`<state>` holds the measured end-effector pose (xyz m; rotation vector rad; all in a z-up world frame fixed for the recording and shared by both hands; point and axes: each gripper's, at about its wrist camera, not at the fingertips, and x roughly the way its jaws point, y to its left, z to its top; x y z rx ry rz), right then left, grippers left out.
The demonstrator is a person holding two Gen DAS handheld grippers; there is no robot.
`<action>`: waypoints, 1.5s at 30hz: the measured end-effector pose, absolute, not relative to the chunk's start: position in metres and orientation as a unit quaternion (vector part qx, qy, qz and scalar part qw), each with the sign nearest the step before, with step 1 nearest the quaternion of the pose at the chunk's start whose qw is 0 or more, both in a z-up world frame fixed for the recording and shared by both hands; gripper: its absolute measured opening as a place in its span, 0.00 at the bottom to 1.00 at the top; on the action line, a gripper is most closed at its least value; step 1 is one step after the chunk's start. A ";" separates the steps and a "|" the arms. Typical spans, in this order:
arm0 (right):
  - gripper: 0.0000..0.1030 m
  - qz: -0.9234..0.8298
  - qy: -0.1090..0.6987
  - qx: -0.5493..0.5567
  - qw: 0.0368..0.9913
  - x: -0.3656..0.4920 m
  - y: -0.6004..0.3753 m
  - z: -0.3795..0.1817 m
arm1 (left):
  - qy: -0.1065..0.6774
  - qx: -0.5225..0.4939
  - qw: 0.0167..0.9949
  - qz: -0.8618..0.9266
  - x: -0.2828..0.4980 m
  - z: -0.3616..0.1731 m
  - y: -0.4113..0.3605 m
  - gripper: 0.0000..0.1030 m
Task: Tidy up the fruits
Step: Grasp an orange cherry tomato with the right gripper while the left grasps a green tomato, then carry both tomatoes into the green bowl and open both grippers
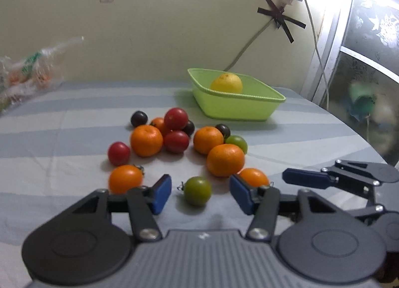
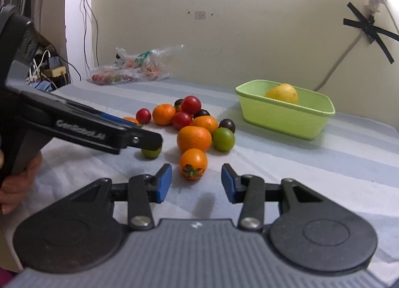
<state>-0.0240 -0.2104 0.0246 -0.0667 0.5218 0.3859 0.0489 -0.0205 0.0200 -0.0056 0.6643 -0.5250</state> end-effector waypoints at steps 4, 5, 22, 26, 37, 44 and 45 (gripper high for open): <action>0.44 0.197 0.269 -0.031 0.942 -0.014 -0.209 0.022 | 0.324 0.006 0.914 -0.245 0.054 0.015 -0.022 0.38; 0.44 0.198 0.269 -0.032 0.942 -0.013 -0.207 0.021 | 0.327 0.000 0.912 -0.246 0.054 0.014 -0.020 0.36; 0.29 0.192 0.251 -0.004 0.949 -0.009 -0.252 0.053 | 0.313 -0.058 0.890 -0.327 0.061 0.065 -0.042 0.26; 0.29 0.162 0.222 -0.019 0.961 0.025 -0.282 0.082 | 0.304 -0.077 0.876 -0.366 0.105 0.087 -0.076 0.26; 0.29 0.133 0.293 0.010 0.947 0.130 -0.317 0.066 | 0.380 -0.103 0.868 -0.302 0.225 0.065 -0.124 0.26; 0.30 0.135 0.316 0.003 0.939 0.148 -0.312 0.053 | 0.397 -0.083 0.867 -0.291 0.236 0.044 -0.131 0.29; 0.30 0.135 0.316 0.002 0.939 0.149 -0.311 0.053 | 0.395 -0.086 0.866 -0.293 0.236 0.044 -0.129 0.30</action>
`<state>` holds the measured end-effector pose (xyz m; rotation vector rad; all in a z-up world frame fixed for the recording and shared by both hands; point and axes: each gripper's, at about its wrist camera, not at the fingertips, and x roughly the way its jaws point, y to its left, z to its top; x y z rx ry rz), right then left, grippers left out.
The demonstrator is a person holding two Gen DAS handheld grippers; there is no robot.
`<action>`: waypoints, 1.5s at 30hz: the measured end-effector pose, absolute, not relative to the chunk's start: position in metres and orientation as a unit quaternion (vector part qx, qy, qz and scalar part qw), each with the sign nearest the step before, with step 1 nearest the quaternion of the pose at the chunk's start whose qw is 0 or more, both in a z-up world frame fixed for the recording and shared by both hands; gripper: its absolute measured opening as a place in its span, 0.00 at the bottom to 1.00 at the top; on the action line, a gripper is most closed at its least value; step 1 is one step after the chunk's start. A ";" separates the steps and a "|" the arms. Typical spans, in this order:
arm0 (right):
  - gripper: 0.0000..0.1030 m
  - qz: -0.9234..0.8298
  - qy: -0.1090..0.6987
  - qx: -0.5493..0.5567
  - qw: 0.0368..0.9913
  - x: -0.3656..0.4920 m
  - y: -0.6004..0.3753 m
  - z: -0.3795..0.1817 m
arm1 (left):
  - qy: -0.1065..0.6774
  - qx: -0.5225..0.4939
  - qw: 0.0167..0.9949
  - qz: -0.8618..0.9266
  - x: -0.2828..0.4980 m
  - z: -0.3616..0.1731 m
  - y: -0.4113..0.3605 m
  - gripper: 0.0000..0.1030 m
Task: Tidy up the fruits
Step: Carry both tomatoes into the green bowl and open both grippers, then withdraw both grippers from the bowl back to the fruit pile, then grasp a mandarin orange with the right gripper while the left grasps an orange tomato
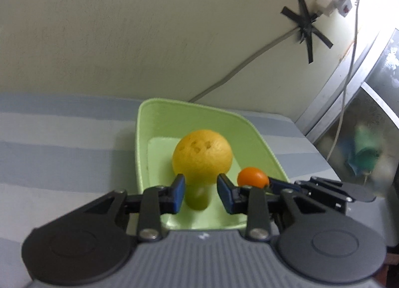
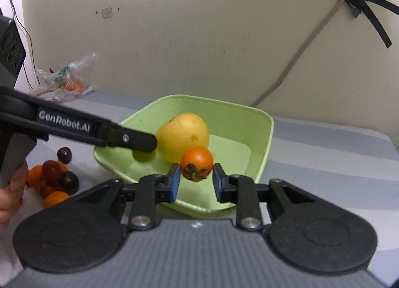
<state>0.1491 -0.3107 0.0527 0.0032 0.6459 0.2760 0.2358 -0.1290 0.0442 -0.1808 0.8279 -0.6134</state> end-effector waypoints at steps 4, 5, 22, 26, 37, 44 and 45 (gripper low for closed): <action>0.33 0.133 0.310 -0.003 0.942 0.150 -0.307 0.057 | 0.385 -0.083 0.873 -0.288 0.232 0.048 -0.126 0.42; 0.33 0.132 0.305 -0.001 0.943 0.148 -0.308 0.059 | 0.384 -0.086 0.873 -0.289 0.230 0.051 -0.125 0.42; 0.33 0.187 0.229 0.007 0.955 -0.004 -0.238 0.057 | 0.279 -0.071 0.946 -0.147 0.101 0.073 0.058 0.43; 0.42 0.184 0.236 0.014 0.954 -0.013 -0.221 0.047 | 0.287 -0.069 0.947 -0.127 0.079 0.057 0.080 0.43; 0.46 0.175 0.254 -0.020 0.951 -0.001 -0.196 0.042 | 0.288 -0.045 0.935 -0.203 0.069 0.039 0.041 0.52; 0.48 0.172 0.261 -0.030 0.949 0.011 -0.195 0.038 | 0.298 -0.023 0.930 -0.213 0.070 0.029 0.030 0.55; 0.48 0.173 0.262 -0.031 0.949 0.013 -0.194 0.037 | 0.302 -0.019 0.929 -0.214 0.071 0.027 0.028 0.55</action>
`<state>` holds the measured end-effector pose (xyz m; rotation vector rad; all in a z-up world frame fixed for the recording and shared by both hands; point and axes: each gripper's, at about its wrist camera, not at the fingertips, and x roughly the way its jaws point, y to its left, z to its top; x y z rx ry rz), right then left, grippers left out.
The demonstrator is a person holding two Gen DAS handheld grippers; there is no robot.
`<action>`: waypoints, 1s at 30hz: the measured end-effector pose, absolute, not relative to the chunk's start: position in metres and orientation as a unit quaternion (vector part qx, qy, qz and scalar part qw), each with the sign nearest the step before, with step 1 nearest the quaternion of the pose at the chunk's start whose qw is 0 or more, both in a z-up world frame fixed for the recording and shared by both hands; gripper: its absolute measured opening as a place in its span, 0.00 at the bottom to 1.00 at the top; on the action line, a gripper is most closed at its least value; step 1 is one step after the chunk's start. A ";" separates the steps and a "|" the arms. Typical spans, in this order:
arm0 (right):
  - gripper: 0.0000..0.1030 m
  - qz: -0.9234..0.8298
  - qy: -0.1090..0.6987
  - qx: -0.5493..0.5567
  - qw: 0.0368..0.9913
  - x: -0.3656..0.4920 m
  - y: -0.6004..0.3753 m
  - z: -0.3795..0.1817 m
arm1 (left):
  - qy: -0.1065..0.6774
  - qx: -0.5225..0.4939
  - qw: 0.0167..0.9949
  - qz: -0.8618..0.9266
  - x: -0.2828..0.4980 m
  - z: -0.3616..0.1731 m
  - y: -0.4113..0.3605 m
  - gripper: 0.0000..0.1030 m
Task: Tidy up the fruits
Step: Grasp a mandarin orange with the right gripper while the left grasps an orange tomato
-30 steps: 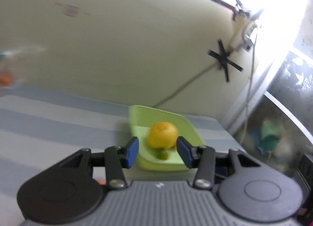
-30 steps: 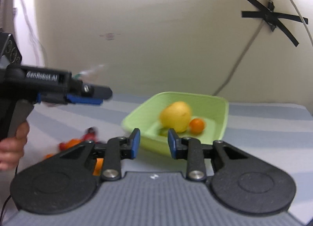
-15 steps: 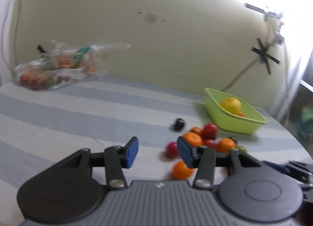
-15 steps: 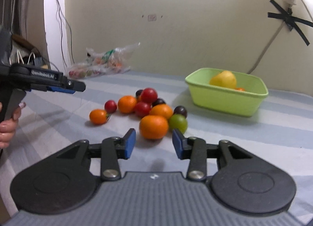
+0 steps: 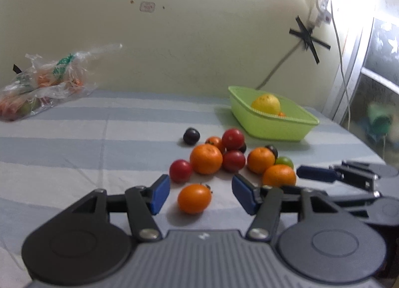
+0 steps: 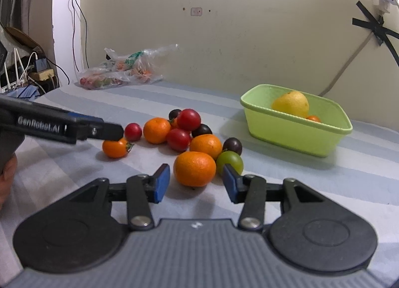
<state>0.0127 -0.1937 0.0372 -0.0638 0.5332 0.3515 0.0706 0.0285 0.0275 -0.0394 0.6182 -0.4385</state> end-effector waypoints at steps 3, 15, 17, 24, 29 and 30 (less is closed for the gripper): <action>0.48 0.175 0.264 -0.036 0.948 0.016 -0.191 0.036 | 0.308 -0.011 0.927 -0.215 0.070 0.022 0.025 0.55; 0.40 0.172 0.249 0.002 0.953 -0.011 -0.217 0.043 | 0.316 -0.032 0.916 -0.245 0.062 0.021 0.019 0.31; 0.40 0.162 0.246 0.004 0.956 -0.021 -0.227 0.044 | 0.312 -0.035 0.913 -0.259 0.057 0.026 0.012 0.31; 0.37 0.125 0.248 0.003 0.960 -0.047 -0.255 0.040 | 0.329 -0.036 0.893 -0.305 0.046 0.023 -0.024 0.31; 0.37 0.125 0.238 0.008 0.963 -0.057 -0.258 0.038 | 0.341 -0.019 0.887 -0.311 0.039 0.014 -0.039 0.31; 0.38 0.127 0.238 0.007 0.963 -0.056 -0.258 0.037 | 0.341 -0.014 0.888 -0.307 0.037 0.013 -0.042 0.31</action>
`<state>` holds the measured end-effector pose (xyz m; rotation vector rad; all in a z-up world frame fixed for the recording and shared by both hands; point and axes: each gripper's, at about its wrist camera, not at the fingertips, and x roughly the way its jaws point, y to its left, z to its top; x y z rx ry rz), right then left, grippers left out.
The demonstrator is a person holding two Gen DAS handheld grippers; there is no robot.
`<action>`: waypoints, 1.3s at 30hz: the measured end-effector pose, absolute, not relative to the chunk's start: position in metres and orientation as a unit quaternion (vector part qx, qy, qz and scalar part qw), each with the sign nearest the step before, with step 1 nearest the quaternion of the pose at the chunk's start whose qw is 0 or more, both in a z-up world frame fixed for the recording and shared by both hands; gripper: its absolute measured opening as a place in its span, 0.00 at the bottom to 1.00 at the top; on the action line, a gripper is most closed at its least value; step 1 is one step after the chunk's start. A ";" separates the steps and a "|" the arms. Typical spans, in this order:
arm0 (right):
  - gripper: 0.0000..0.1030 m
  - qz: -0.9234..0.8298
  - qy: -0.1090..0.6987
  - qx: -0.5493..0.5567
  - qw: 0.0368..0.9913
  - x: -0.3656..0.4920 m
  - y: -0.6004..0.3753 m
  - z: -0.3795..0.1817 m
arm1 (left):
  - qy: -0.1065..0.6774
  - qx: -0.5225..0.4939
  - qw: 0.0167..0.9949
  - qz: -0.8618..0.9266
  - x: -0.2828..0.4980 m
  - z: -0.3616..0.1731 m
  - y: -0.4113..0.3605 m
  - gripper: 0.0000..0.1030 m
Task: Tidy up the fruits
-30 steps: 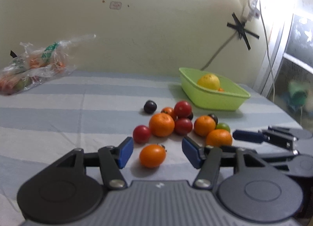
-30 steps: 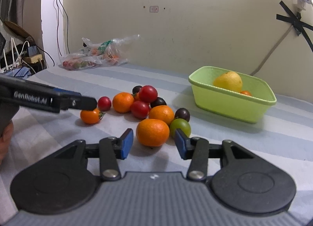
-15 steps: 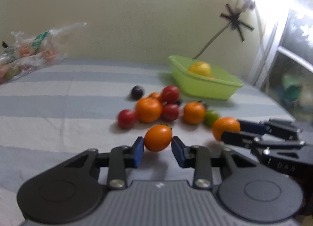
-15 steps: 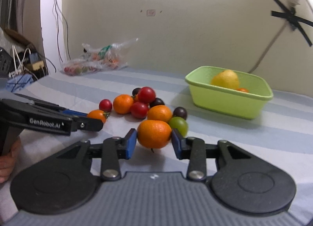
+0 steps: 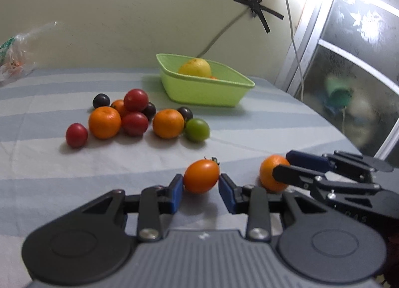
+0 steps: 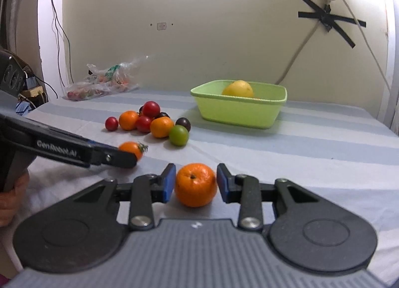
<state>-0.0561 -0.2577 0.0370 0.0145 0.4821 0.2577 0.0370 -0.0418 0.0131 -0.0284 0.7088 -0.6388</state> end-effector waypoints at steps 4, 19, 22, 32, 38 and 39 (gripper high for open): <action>0.40 0.132 0.236 0.002 0.963 -0.059 -0.253 0.034 | 0.338 -0.007 0.894 -0.295 0.033 0.013 -0.044 0.35; 0.48 0.119 0.277 0.000 0.954 -0.047 -0.252 0.025 | 0.316 0.022 0.905 -0.283 0.026 0.011 -0.060 0.44; 0.42 0.120 0.277 0.007 0.953 -0.047 -0.253 0.024 | 0.318 0.022 0.900 -0.298 0.021 0.011 -0.062 0.32; 0.41 0.115 0.262 0.004 0.958 -0.082 -0.264 0.027 | 0.311 0.000 0.890 -0.334 0.001 0.015 -0.077 0.32; 0.42 0.108 0.261 -0.002 0.959 -0.088 -0.263 0.017 | 0.313 0.007 0.891 -0.328 -0.005 0.006 -0.080 0.33; 0.42 0.107 0.259 -0.005 0.960 -0.087 -0.262 0.017 | 0.313 0.007 0.892 -0.328 -0.005 0.005 -0.080 0.34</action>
